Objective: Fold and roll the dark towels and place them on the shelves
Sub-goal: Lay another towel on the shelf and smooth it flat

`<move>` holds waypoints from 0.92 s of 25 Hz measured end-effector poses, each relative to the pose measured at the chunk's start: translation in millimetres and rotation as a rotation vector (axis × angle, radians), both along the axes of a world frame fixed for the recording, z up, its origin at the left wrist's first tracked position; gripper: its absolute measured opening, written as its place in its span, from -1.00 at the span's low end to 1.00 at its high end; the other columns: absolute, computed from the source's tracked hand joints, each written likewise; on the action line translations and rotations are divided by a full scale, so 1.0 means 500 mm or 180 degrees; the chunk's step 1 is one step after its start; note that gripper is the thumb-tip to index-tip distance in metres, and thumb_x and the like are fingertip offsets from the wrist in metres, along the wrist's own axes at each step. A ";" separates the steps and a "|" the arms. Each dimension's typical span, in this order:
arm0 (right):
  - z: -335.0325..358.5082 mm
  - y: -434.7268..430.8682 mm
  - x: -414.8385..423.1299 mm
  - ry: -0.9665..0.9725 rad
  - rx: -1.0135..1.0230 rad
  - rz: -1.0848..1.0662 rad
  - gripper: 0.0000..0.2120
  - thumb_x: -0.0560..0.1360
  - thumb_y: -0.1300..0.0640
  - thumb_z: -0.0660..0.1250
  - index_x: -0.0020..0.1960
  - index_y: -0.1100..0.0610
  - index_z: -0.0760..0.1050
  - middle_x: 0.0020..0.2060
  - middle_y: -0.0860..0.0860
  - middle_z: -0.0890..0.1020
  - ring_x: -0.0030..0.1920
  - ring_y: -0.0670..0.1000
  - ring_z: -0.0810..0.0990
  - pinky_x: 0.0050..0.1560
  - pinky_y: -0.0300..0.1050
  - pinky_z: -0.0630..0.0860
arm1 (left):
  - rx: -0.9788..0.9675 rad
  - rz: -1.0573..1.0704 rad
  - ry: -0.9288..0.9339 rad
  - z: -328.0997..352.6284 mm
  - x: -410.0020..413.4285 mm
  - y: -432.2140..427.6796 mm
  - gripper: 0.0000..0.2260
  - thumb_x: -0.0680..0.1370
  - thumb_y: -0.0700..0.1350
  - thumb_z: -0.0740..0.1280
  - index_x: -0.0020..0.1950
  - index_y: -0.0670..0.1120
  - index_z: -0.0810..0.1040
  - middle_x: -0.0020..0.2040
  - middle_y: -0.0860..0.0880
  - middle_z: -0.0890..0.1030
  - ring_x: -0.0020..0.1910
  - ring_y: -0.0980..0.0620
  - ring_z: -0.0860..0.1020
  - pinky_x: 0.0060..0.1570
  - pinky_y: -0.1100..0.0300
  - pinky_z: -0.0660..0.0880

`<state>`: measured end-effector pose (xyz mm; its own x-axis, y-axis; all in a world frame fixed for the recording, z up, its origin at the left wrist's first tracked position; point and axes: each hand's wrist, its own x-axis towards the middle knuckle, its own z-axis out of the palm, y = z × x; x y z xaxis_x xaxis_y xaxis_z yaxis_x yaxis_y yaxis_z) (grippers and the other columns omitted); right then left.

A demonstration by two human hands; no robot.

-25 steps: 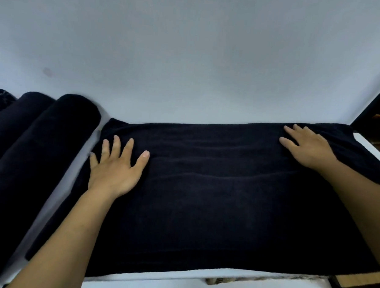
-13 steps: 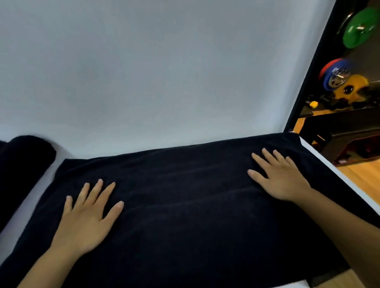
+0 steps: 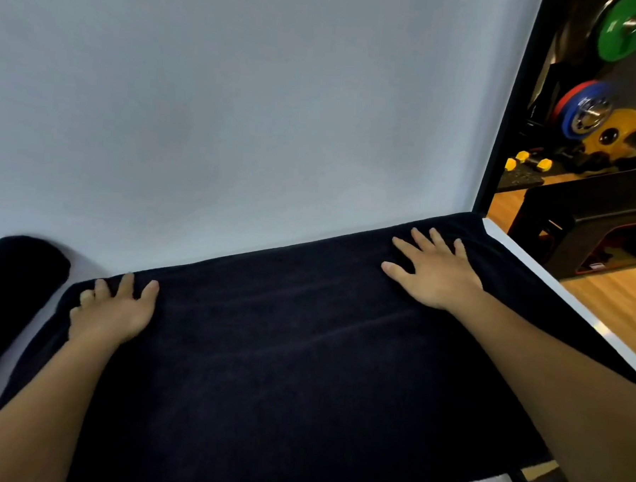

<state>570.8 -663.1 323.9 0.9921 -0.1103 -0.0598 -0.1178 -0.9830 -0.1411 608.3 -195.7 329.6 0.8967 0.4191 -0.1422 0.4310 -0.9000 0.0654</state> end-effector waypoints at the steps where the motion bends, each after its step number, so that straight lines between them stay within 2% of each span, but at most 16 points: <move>1: -0.001 0.003 0.000 -0.0152 0.0031 0.0015 -0.36 0.56 -0.37 -0.08 0.57 -0.14 0.08 0.59 -0.03 0.03 0.59 0.03 -0.13 0.54 0.20 -0.22 | -0.0064 0.0221 -0.0028 0.015 0.002 -0.030 -0.35 0.59 0.32 -0.09 0.60 0.01 0.08 0.59 -0.19 0.03 0.54 -0.26 0.04 0.47 -0.22 0.05; 2: -0.005 0.006 0.000 -0.0348 0.0060 -0.0050 -0.39 0.58 -0.32 -0.04 0.56 -0.09 0.16 0.58 -0.01 0.11 0.59 0.02 -0.08 0.55 0.18 -0.18 | -0.0079 0.0109 -0.0116 0.029 -0.005 -0.078 -0.36 0.60 0.29 -0.09 0.59 -0.02 0.10 0.59 -0.21 0.04 0.54 -0.27 0.03 0.47 -0.24 0.02; 3: -0.009 0.009 0.000 -0.0534 0.0096 -0.0172 -0.41 0.59 -0.27 0.01 0.53 -0.03 0.23 0.56 0.00 0.19 0.58 0.01 -0.01 0.56 0.15 -0.12 | 0.0016 -0.0358 -0.0383 0.027 -0.021 -0.136 -0.37 0.60 0.28 -0.09 0.58 -0.03 0.13 0.59 -0.19 0.07 0.55 -0.26 0.03 0.46 -0.25 0.00; 5: -0.014 0.012 0.004 -0.0715 0.0197 -0.0364 -0.44 0.59 -0.20 0.06 0.50 0.05 0.30 0.52 0.02 0.30 0.57 0.03 0.09 0.56 0.09 -0.04 | 0.0070 -0.1790 -0.0774 -0.006 -0.109 -0.264 -0.39 0.60 0.29 -0.13 0.58 0.05 0.14 0.60 -0.09 0.09 0.58 -0.16 0.00 0.49 -0.20 -0.04; 7: -0.014 0.015 0.006 -0.0787 0.0352 -0.0285 -0.48 0.59 -0.15 0.10 0.46 0.08 0.36 0.46 0.02 0.38 0.54 0.03 0.17 0.55 0.06 0.03 | -0.0259 -0.2550 -0.0593 -0.010 -0.207 -0.348 -0.38 0.56 0.33 -0.22 0.59 0.15 0.02 0.61 0.07 -0.04 0.59 0.00 -0.14 0.54 -0.09 -0.18; 9: -0.011 0.013 0.001 -0.1071 0.0523 -0.0140 -0.57 0.60 -0.08 0.14 0.38 0.08 0.45 0.35 -0.01 0.50 0.47 0.02 0.32 0.46 -0.01 0.23 | -0.0284 -0.2898 -0.0551 -0.009 -0.248 -0.376 -0.37 0.53 0.36 -0.29 0.58 0.21 -0.03 0.58 0.17 -0.12 0.57 0.11 -0.22 0.54 -0.05 -0.25; 11: 0.004 0.018 -0.012 -0.1467 0.0484 -0.0029 -0.64 0.60 -0.02 0.17 0.31 0.09 0.51 0.26 -0.02 0.57 0.38 0.02 0.41 0.30 -0.05 0.36 | -0.0275 -0.2950 -0.0335 -0.005 -0.245 -0.374 -0.35 0.50 0.39 -0.31 0.57 0.25 -0.06 0.57 0.20 -0.15 0.57 0.11 -0.23 0.54 -0.05 -0.23; 12: 0.014 0.029 -0.026 -0.1460 0.0376 0.0123 -0.65 0.61 -0.01 0.16 0.32 0.08 0.50 0.28 -0.01 0.55 0.40 0.03 0.38 0.33 -0.04 0.34 | -0.0253 -0.2772 -0.0129 0.000 -0.235 -0.372 -0.34 0.49 0.40 -0.30 0.58 0.25 -0.07 0.59 0.17 -0.13 0.58 0.06 -0.19 0.55 -0.07 -0.18; 14: 0.024 0.061 -0.074 -0.0986 0.0207 0.0485 -0.58 0.62 -0.09 0.12 0.43 0.01 0.41 0.48 0.00 0.36 0.53 0.05 0.18 0.50 0.03 0.15 | 0.0149 -0.2362 0.0083 0.019 -0.201 -0.382 -0.39 0.56 0.36 -0.18 0.58 0.20 0.00 0.60 0.04 0.05 0.58 -0.07 0.04 0.50 -0.09 0.12; 15: 0.022 0.077 -0.104 -0.0660 0.0168 0.0626 -0.52 0.62 -0.18 0.08 0.49 -0.05 0.32 0.55 -0.02 0.20 0.57 0.05 0.03 0.55 0.09 0.01 | 0.0486 -0.2337 -0.0079 0.030 -0.181 -0.402 -0.43 0.60 0.32 -0.12 0.57 0.15 0.09 0.55 -0.02 0.20 0.51 -0.10 0.21 0.39 -0.07 0.28; 16: 0.022 0.090 -0.137 -0.0372 0.0148 0.0719 -0.45 0.60 -0.27 0.02 0.53 -0.11 0.21 0.59 -0.05 0.06 0.59 0.04 -0.10 0.55 0.14 -0.11 | 0.0562 -0.2506 -0.0375 0.037 -0.159 -0.431 -0.48 0.62 0.26 -0.06 0.53 0.08 0.18 0.48 -0.04 0.31 0.43 -0.10 0.32 0.30 -0.05 0.37; 17: 0.015 0.101 -0.167 -0.0171 0.0169 0.0780 -0.40 0.58 -0.32 -0.03 0.56 -0.13 0.12 0.59 -0.06 -0.02 0.58 0.02 -0.18 0.55 0.16 -0.19 | 0.0354 -0.2870 -0.0643 0.039 -0.136 -0.464 -0.51 0.64 0.21 -0.03 0.51 0.04 0.23 0.45 -0.04 0.36 0.42 -0.08 0.34 0.31 -0.03 0.36; 18: 0.007 0.106 -0.187 -0.0103 0.0257 0.0804 -0.38 0.58 -0.34 -0.04 0.57 -0.13 0.09 0.59 -0.08 -0.03 0.58 0.00 -0.20 0.54 0.14 -0.24 | -0.0102 -0.3296 -0.0673 0.034 -0.113 -0.498 -0.54 0.65 0.16 -0.02 0.52 0.04 0.24 0.49 -0.02 0.33 0.48 -0.04 0.28 0.42 -0.04 0.26; 20: 0.001 0.103 -0.197 -0.0372 0.0702 0.0717 -0.43 0.59 -0.27 0.07 0.53 -0.07 0.24 0.57 -0.10 0.14 0.58 -0.07 -0.07 0.56 0.06 -0.22 | -0.0885 -0.3787 -0.0193 0.018 -0.065 -0.560 -0.56 0.68 0.11 -0.06 0.56 0.10 0.18 0.59 0.02 0.14 0.58 0.04 0.00 0.54 -0.09 -0.10; 21: 0.002 0.098 -0.197 -0.0624 0.1067 0.0556 -0.51 0.60 -0.18 0.15 0.46 -0.03 0.37 0.52 -0.10 0.28 0.56 -0.11 0.06 0.57 0.01 -0.15 | -0.0858 -0.3840 0.0001 0.006 -0.035 -0.587 -0.55 0.68 0.13 -0.08 0.57 0.13 0.12 0.61 0.04 0.05 0.59 0.05 -0.10 0.53 -0.13 -0.20; 23: 0.006 0.091 -0.199 -0.1104 0.1680 0.0090 -0.67 0.59 -0.01 0.25 0.30 0.06 0.56 0.35 -0.06 0.53 0.45 -0.14 0.33 0.56 -0.08 0.06 | -0.0236 -0.3705 -0.0022 -0.010 0.018 -0.640 -0.51 0.66 0.17 -0.11 0.59 0.14 0.01 0.62 0.02 -0.07 0.59 -0.05 -0.16 0.51 -0.20 -0.21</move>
